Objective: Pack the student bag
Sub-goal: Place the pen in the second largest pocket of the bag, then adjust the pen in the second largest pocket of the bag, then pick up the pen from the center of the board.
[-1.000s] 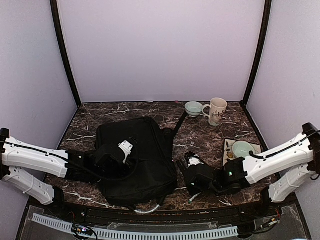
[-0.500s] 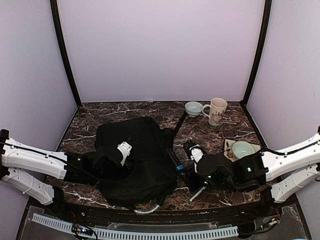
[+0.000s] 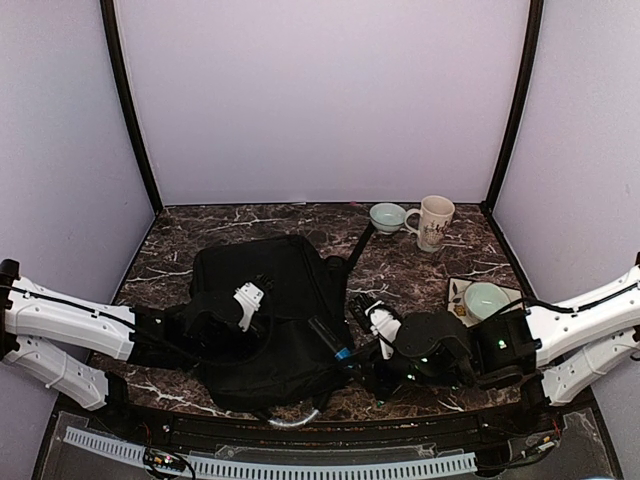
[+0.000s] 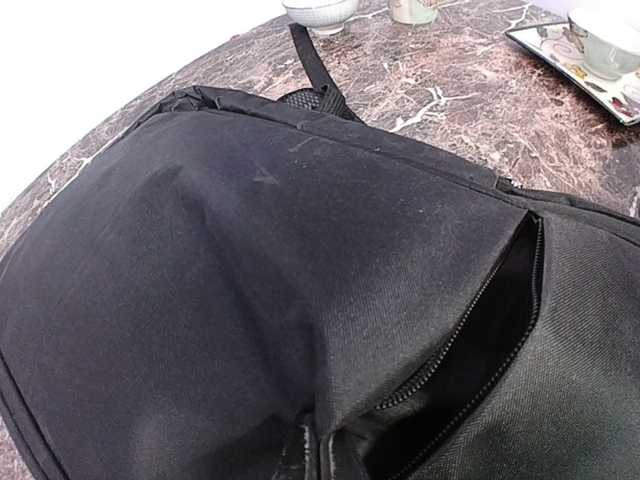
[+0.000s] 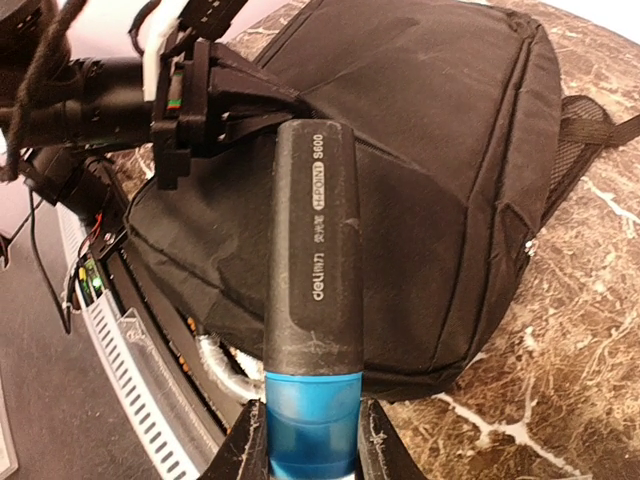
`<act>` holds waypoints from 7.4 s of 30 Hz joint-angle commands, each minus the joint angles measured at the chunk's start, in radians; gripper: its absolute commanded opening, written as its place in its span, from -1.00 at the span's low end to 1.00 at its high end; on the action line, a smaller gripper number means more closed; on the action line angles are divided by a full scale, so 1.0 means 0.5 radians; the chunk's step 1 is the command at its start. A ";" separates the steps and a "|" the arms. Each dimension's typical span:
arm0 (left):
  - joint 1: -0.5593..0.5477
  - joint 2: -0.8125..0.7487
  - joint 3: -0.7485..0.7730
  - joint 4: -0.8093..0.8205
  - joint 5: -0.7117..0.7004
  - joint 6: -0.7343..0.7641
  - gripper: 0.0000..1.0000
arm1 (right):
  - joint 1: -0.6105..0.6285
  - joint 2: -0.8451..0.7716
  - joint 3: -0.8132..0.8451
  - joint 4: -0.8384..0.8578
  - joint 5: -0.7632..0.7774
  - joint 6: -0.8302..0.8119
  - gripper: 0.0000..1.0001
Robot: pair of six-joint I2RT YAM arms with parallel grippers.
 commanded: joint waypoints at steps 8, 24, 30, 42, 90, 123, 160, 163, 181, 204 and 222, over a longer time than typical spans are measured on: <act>0.012 -0.081 -0.093 0.236 0.051 -0.051 -1.00 | 0.152 0.161 0.147 -0.027 -0.051 0.015 -1.00; 0.011 -0.103 -0.123 0.284 0.161 -0.015 -1.00 | 0.193 0.397 0.241 0.144 0.036 -0.070 -1.00; 0.009 -0.127 -0.128 0.295 0.222 -0.008 -1.00 | 0.135 0.519 0.341 0.130 0.047 -0.034 -1.00; 0.006 -0.120 -0.120 0.293 0.297 0.017 -1.00 | -0.205 0.876 0.714 -0.141 -0.219 -0.142 -1.00; -0.022 -0.161 -0.129 0.301 0.379 0.021 -1.00 | -0.524 0.991 0.743 -0.063 -0.162 0.057 -1.00; -0.027 -0.150 -0.127 0.322 0.421 0.010 -1.00 | -0.262 0.582 0.400 0.089 -0.100 0.010 -0.57; -0.046 -0.177 -0.134 0.355 0.538 -0.009 -1.00 | -0.491 1.120 0.816 0.181 -0.170 -0.092 -0.96; -0.049 -0.184 -0.131 0.362 0.575 -0.011 -1.00 | -0.532 1.127 0.811 0.267 -0.221 -0.088 -0.96; -0.048 -0.097 -0.024 0.337 0.350 -0.340 -1.00 | -0.546 0.738 0.433 0.355 -0.247 0.070 -0.69; -0.050 -0.187 -0.049 0.272 0.372 -0.383 -1.00 | 0.021 0.568 0.486 -1.404 -0.014 1.439 0.18; -0.049 -0.047 -0.034 0.292 0.181 -0.395 -1.00 | 0.077 0.301 0.419 -1.541 0.081 1.565 0.20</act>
